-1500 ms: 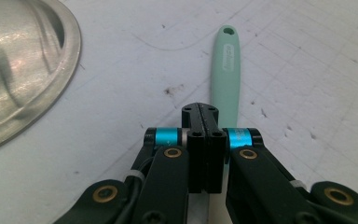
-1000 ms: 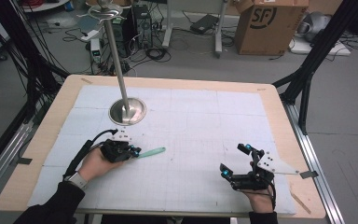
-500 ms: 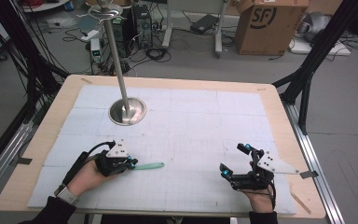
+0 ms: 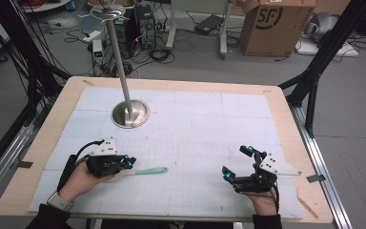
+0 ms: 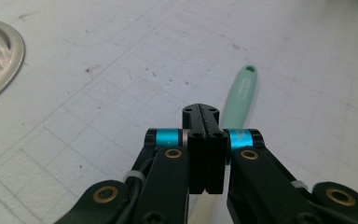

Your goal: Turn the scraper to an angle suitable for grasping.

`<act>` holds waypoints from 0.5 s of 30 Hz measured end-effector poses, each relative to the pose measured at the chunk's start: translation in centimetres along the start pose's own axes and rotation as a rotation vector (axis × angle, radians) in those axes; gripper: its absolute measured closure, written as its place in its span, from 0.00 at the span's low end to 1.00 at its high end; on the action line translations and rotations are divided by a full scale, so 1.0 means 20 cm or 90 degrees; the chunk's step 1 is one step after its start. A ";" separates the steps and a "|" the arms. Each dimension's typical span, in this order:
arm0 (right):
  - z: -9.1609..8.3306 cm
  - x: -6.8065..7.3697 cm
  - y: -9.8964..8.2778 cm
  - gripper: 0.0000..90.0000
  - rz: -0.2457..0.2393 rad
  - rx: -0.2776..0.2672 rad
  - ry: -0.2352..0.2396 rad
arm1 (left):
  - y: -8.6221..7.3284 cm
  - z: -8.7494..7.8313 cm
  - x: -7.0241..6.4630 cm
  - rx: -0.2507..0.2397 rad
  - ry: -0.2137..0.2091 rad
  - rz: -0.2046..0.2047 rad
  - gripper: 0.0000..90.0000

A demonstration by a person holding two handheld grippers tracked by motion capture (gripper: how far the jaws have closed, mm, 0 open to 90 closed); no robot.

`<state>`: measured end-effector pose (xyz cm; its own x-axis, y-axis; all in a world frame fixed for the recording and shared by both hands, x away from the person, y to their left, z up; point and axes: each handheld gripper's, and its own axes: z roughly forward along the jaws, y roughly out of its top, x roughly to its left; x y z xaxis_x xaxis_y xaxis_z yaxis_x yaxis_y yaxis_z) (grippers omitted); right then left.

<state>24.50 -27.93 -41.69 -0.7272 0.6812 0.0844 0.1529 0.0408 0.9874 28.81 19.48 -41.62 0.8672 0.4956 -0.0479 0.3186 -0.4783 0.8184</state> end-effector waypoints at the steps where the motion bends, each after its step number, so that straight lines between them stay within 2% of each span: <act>1: 0.00 0.00 0.00 0.01 -0.001 -0.001 0.000 | 0.01 -0.01 -0.01 -0.001 -0.004 0.005 1.00; 3: 0.00 0.00 0.00 0.01 -0.002 -0.001 0.001 | 0.02 -0.03 -0.02 0.000 -0.018 0.010 0.97; 5: 0.00 0.01 0.00 0.01 -0.002 -0.001 0.001 | 0.02 -0.05 -0.03 0.004 -0.022 0.020 0.92; 6: 0.00 0.01 0.00 0.01 -0.004 -0.001 0.001 | 0.03 -0.05 -0.03 0.006 -0.024 0.025 0.87; 7: 0.00 0.00 0.00 0.01 -0.003 -0.002 0.001 | 0.03 -0.06 -0.03 0.007 -0.026 0.030 0.87; 9: 0.00 0.01 0.00 0.01 0.000 -0.003 0.002 | 0.04 -0.07 -0.04 0.002 -0.032 0.039 0.79; 12: 0.00 0.00 0.00 0.01 -0.003 -0.005 -0.001 | 0.05 -0.09 -0.05 -0.009 -0.042 0.069 0.63; 15: 0.00 0.00 0.00 0.01 0.002 -0.005 0.002 | 0.07 -0.09 -0.06 0.005 -0.066 0.097 0.46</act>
<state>24.47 -28.01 -41.60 -0.7293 0.6786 0.0873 0.1497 0.0338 0.9882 27.54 19.51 -39.35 0.9404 0.3396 0.0167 0.1836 -0.5484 0.8158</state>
